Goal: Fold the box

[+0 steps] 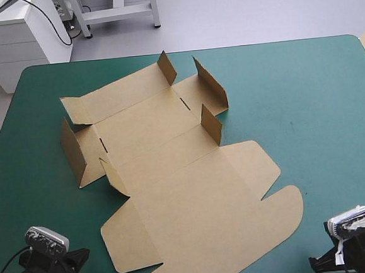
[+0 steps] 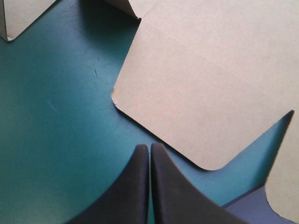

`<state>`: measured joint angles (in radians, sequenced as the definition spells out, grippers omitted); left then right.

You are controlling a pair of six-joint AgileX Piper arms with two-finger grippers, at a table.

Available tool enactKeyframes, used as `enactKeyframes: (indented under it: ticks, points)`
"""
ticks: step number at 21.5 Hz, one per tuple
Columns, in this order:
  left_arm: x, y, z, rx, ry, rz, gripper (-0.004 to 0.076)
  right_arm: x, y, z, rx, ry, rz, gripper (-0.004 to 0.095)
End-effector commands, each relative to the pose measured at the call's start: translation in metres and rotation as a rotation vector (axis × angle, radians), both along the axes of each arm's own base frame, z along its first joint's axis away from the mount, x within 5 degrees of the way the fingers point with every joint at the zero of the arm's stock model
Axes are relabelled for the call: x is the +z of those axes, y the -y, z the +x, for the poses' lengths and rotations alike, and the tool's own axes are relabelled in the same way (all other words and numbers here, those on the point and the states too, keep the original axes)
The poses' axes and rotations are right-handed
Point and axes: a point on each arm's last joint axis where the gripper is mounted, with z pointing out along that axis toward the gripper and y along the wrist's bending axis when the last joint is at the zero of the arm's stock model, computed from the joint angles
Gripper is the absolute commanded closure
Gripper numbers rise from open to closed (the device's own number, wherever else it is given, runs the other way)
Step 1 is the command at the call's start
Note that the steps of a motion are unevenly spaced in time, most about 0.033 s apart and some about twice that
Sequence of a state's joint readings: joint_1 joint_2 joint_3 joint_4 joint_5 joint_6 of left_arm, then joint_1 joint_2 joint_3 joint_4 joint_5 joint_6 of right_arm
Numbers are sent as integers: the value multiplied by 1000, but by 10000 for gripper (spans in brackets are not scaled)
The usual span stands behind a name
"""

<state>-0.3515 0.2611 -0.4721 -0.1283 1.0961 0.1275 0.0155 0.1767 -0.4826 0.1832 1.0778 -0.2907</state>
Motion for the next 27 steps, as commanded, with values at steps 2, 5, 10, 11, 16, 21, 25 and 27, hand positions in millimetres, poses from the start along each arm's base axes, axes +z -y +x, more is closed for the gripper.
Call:
enactKeyframes:
  ticks: [2,5,10,11,16,21,25,27]
  points:
    - [11,2,4,6,57,-43,731,11,-1,4,4,68,9,929]
    - [11,2,4,6,57,-43,731,11,-1,4,4,68,9,929]
    - [11,2,4,6,57,-43,731,11,-1,4,4,68,9,929]
    - [11,2,4,6,57,-43,731,11,-1,4,4,68,9,929]
    - [11,2,4,6,57,-43,731,12,-3,4,16,70,45,929]
    - [11,2,4,6,57,-43,731,33,-4,4,37,114,34,929]
    - [11,2,4,6,57,-43,731,63,-4,14,31,167,38,929]
    - [11,2,4,6,57,-43,731,85,-4,28,27,197,34,929]
